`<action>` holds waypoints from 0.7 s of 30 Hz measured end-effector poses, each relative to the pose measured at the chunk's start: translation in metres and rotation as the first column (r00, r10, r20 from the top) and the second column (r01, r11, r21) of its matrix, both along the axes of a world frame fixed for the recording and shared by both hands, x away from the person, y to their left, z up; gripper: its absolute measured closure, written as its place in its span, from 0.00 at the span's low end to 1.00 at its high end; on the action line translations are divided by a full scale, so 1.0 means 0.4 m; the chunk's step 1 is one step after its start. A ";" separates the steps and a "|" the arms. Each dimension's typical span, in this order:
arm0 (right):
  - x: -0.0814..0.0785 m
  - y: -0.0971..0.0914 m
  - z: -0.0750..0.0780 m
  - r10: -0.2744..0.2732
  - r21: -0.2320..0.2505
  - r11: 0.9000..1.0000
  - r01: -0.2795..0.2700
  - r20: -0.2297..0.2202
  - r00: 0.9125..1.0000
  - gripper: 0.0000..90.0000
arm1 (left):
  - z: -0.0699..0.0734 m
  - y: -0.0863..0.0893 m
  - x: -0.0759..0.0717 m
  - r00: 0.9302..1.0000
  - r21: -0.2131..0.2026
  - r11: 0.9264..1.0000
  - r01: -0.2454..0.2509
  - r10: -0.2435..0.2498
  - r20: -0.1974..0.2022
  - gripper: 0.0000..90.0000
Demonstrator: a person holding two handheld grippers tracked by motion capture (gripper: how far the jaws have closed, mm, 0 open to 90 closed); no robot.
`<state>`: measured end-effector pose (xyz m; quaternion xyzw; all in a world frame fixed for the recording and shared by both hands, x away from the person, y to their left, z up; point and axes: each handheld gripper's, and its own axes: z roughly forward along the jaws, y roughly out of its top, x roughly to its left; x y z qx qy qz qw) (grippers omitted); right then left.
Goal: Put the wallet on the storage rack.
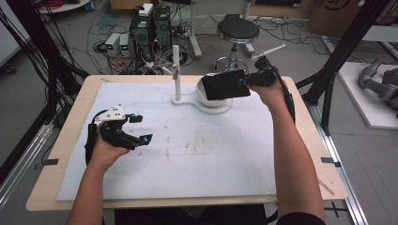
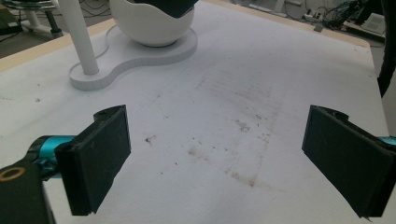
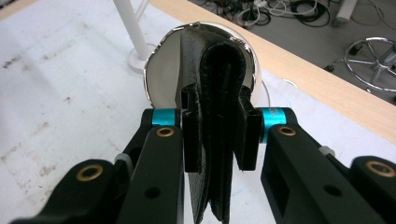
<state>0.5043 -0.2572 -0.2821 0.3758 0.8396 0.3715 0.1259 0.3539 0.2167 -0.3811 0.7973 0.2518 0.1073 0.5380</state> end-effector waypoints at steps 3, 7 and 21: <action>0.003 0.004 0.005 0.003 -0.016 1.000 -0.003 -0.006 1.000 0.86 | 0.001 0.000 0.000 1.000 0.001 1.000 0.001 -0.001 0.003 0.09; 0.003 0.001 0.006 0.011 -0.024 1.000 -0.011 -0.011 1.000 0.87 | 0.001 -0.003 -0.001 1.000 0.000 1.000 0.004 -0.004 0.007 0.09; 0.030 0.083 0.045 0.018 -0.135 0.991 -0.021 -0.022 1.000 0.86 | 0.002 -0.006 -0.002 1.000 -0.001 1.000 0.008 -0.008 0.005 0.09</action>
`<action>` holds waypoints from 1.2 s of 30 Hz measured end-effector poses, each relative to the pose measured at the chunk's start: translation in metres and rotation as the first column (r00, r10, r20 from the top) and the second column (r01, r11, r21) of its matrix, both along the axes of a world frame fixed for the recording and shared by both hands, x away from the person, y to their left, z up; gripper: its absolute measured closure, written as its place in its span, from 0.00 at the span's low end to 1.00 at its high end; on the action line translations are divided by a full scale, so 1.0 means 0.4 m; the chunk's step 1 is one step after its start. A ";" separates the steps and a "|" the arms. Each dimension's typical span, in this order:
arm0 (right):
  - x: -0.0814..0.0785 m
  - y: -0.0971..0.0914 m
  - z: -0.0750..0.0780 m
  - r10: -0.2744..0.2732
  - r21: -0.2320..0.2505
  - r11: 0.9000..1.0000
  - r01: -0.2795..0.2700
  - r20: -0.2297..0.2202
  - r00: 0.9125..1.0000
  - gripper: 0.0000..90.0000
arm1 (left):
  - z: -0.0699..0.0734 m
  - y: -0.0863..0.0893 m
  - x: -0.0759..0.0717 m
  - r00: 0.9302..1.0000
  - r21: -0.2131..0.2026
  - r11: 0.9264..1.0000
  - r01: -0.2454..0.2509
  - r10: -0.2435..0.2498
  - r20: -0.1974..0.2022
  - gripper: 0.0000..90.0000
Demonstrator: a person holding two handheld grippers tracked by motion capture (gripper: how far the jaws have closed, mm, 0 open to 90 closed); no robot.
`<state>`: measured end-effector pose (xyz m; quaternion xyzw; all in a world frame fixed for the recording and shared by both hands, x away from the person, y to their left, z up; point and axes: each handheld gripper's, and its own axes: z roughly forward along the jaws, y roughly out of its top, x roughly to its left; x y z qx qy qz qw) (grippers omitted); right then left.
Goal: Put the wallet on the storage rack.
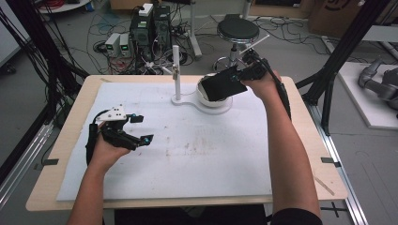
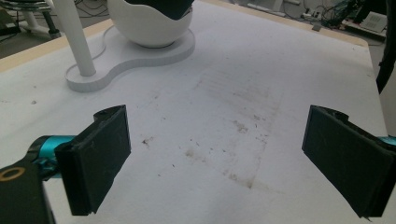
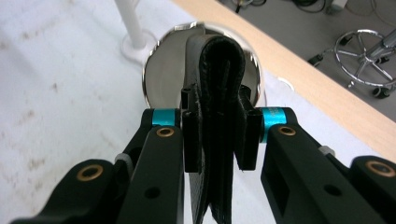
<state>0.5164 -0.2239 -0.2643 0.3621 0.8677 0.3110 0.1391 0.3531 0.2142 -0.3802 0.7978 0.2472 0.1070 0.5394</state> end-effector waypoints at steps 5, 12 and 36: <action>0.012 -0.012 -0.013 -0.036 0.049 0.998 0.035 0.033 0.999 0.81 | 0.002 0.006 -0.001 1.000 -0.007 1.000 -0.001 0.001 0.003 0.09; 0.013 -0.025 -0.033 -0.114 0.006 0.993 0.114 0.124 0.986 0.56 | 0.003 0.015 -0.002 1.000 -0.013 1.000 -0.010 0.010 0.001 0.09; -0.014 -0.090 -0.047 -0.234 0.095 0.970 0.222 0.147 0.961 0.30 | 0.001 0.014 -0.003 1.000 -0.006 1.000 -0.027 0.027 0.008 0.09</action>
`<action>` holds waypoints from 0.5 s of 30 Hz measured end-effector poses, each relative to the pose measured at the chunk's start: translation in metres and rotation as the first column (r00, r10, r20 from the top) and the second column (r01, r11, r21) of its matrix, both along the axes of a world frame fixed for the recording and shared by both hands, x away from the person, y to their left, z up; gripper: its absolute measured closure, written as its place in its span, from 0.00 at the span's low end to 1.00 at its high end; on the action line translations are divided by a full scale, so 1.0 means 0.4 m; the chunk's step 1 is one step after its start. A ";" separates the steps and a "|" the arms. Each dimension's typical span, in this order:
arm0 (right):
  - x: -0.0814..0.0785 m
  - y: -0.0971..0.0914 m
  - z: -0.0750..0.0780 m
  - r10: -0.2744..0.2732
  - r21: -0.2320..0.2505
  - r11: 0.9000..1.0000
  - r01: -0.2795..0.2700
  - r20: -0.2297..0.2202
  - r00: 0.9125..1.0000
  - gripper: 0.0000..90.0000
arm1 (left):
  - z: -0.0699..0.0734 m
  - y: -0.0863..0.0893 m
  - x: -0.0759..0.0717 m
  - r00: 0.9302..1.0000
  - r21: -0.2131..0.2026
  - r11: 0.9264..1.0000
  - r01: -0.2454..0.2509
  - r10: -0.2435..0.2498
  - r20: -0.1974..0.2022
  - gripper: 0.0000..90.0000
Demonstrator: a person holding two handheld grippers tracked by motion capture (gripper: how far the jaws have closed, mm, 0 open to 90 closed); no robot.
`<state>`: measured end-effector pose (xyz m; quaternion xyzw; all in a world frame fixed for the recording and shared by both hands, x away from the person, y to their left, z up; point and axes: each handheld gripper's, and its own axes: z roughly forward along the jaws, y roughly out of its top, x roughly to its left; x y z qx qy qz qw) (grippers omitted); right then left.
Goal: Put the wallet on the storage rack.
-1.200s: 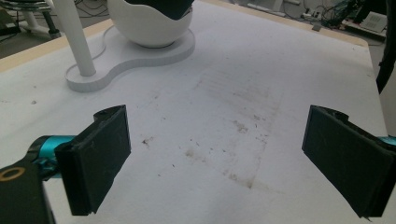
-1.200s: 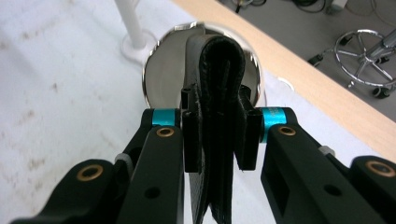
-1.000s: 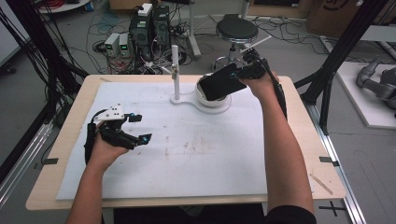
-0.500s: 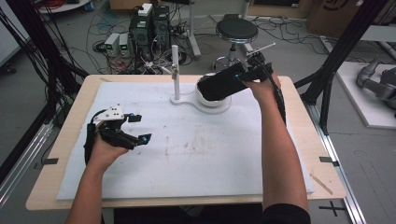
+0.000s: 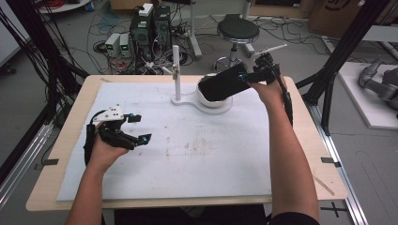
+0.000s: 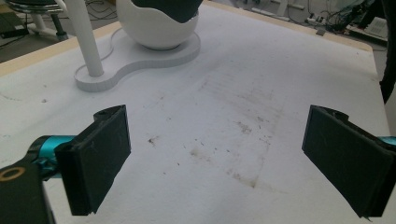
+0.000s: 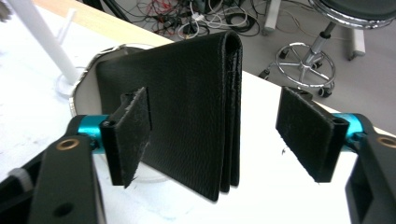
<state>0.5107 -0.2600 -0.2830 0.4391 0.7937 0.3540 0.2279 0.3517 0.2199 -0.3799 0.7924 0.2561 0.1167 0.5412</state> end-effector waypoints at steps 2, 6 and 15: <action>-0.020 -0.010 0.014 0.012 0.008 1.000 -0.012 0.010 1.000 0.28 | -0.001 -0.002 0.001 1.000 0.006 1.000 -0.001 0.001 0.003 0.09; -0.058 -0.023 0.035 0.026 0.046 0.999 -0.028 0.044 0.999 0.26 | -0.003 -0.012 0.001 1.000 0.013 1.000 -0.008 0.008 -0.001 0.09; -0.158 -0.049 0.068 0.089 0.091 0.991 -0.098 0.100 0.991 0.23 | -0.002 -0.006 0.008 0.999 -0.015 1.000 -0.011 0.010 -0.038 0.09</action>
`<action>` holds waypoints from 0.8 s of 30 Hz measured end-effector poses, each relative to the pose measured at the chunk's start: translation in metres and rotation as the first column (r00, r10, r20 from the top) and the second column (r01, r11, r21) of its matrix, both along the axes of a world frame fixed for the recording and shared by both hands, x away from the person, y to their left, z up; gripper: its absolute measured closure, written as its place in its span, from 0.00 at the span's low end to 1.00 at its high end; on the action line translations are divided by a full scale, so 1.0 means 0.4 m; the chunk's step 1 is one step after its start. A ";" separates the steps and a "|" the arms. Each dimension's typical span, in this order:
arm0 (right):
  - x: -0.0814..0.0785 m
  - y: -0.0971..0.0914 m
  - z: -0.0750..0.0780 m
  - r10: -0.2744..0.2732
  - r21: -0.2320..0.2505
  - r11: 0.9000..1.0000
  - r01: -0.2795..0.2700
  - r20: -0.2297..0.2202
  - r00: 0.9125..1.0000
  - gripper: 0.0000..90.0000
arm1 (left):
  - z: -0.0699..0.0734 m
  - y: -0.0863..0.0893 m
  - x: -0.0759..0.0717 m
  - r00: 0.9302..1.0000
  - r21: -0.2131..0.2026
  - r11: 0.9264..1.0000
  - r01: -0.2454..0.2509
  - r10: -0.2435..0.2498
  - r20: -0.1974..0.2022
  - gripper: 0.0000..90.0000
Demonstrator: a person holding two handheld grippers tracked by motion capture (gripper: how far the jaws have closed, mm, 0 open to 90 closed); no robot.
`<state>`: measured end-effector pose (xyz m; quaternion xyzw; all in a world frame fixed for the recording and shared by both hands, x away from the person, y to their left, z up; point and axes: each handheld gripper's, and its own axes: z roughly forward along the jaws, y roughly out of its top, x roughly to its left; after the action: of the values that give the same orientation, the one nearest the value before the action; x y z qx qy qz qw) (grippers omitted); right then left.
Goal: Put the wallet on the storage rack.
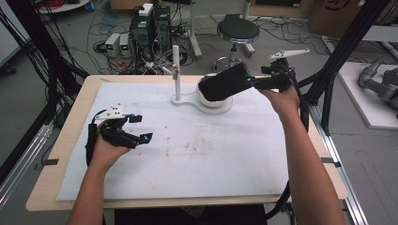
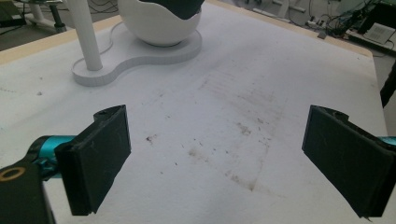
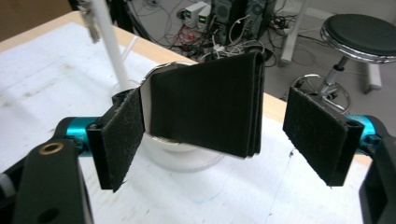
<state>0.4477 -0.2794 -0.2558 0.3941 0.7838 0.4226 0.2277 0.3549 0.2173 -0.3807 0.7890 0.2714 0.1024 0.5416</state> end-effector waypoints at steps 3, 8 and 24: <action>-0.038 -0.015 -0.006 0.022 0.024 0.999 -0.023 0.040 0.999 0.23 | 0.007 0.003 -0.004 1.000 -0.002 1.000 -0.002 0.002 0.013 0.09; -0.097 -0.034 -0.044 0.066 0.043 0.997 -0.068 0.056 0.996 0.23 | 0.006 0.007 -0.002 1.000 0.001 1.000 -0.006 0.006 0.006 0.09; -0.209 -0.078 -0.212 0.104 0.151 0.981 -0.120 0.106 0.989 0.22 | -0.008 -0.002 0.008 1.000 0.021 1.000 -0.015 0.015 -0.005 0.09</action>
<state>0.3641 -0.3108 -0.3406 0.3449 0.7568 0.5141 0.2098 0.3583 0.2166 -0.3841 0.7930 0.2776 0.1071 0.5317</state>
